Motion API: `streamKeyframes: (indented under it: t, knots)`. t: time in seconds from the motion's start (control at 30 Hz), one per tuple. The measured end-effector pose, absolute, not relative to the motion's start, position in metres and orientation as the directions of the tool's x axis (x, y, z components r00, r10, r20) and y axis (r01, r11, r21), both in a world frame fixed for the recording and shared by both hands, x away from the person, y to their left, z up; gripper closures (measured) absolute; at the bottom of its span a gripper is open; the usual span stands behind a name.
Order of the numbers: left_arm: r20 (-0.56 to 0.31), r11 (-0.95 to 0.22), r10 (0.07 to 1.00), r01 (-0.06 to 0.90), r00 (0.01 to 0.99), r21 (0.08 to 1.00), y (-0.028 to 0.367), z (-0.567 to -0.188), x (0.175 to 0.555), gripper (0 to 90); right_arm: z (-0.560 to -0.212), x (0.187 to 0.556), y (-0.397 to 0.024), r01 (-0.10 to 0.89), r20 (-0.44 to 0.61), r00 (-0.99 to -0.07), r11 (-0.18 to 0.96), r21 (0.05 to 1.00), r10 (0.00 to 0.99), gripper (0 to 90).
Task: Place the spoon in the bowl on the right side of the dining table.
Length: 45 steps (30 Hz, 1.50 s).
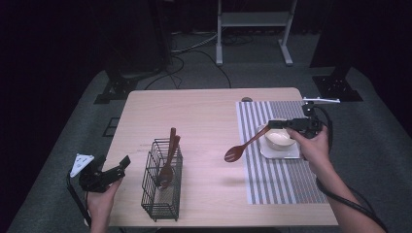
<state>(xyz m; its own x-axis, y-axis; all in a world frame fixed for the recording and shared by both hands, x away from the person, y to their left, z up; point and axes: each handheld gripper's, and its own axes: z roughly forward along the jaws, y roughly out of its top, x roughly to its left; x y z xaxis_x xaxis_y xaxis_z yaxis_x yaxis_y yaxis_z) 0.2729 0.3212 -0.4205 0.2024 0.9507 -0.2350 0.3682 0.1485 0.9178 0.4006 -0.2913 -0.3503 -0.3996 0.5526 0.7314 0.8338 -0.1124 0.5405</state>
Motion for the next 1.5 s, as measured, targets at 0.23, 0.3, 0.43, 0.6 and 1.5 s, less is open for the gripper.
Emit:
streamKeyframes:
  t: [0.23,0.3,0.43,0.6,1.5]
  knots:
    - [-0.235,0.148,0.951,0.368,0.202,0.918,0.321,-0.421,0.273,0.0,-0.351,0.401,-0.3,0.833,0.733,-0.384,-0.131,0.538,0.561,83.6]
    - [-0.234,0.148,0.951,0.368,0.202,0.918,0.321,-0.421,0.273,0.0,-0.351,0.401,-0.303,0.833,0.732,-0.379,-0.136,0.536,0.566,83.6]
    - [-0.233,0.147,0.951,0.368,0.202,0.918,0.321,-0.421,0.273,0.0,-0.353,0.401,-0.308,0.831,0.733,-0.371,-0.147,0.536,0.57,83.6]
    - [-0.234,0.148,0.951,0.368,0.201,0.918,0.321,-0.421,0.273,0.0,-0.355,0.401,-0.313,0.833,0.736,-0.36,-0.158,0.531,0.574,83.6]
    - [-0.234,0.148,0.951,0.369,0.2,0.917,0.321,-0.421,0.273,0.0,-0.358,0.401,-0.345,0.822,0.737,-0.305,-0.225,0.524,0.603,83.6]
